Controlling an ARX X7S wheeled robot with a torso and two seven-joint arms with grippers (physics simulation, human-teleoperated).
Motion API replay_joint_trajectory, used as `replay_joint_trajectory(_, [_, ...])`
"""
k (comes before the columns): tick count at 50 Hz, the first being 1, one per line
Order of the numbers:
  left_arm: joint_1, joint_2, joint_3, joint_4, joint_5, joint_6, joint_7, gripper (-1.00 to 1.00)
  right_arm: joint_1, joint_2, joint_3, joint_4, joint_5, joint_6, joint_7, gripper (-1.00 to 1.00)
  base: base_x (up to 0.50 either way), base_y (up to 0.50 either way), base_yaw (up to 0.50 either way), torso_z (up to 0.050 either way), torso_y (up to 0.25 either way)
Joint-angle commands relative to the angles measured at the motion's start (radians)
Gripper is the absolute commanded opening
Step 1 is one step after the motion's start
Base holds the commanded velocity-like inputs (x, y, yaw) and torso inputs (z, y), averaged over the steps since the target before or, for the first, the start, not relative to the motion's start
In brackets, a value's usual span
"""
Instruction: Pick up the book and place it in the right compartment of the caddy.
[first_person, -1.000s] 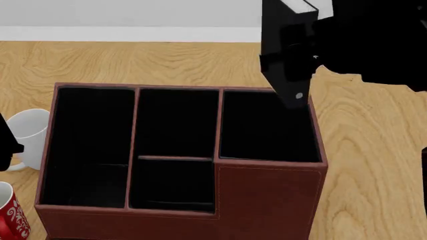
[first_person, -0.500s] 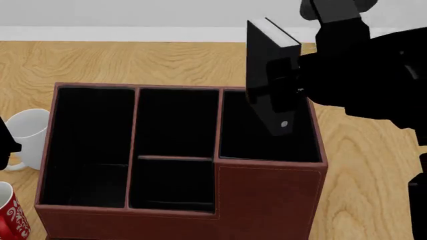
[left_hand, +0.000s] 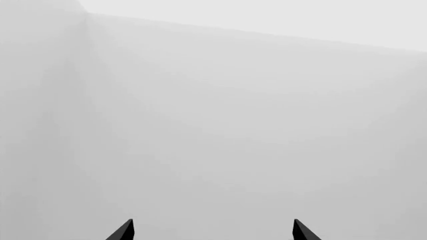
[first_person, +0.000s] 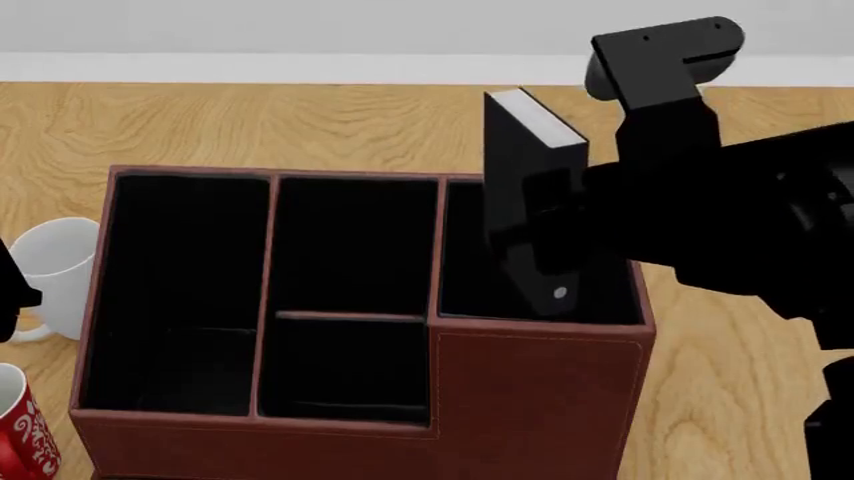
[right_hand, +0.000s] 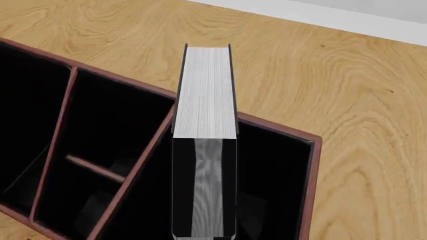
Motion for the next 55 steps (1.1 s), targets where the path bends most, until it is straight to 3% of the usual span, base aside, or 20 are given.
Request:
replay_joint_trajectory(1, [0.002, -0.002, 0.003, -0.002, 0.000, 0.002, -0.003, 1.00, -0.027, 0.011, 0.012, -0.029, -0.012, -0.022, -0.008, -1.00, 0.00, 0.00, 0.00, 0.000, 0.000])
replay_joint_trajectory(55, [-0.007, -0.020, 0.015, 0.004, -0.007, -0.006, -0.025, 1.00, -0.130, 0.021, -0.040, -0.011, -0.044, -0.145, -0.046, -1.00, 0.00, 0.00, 0.00, 0.000, 0.001])
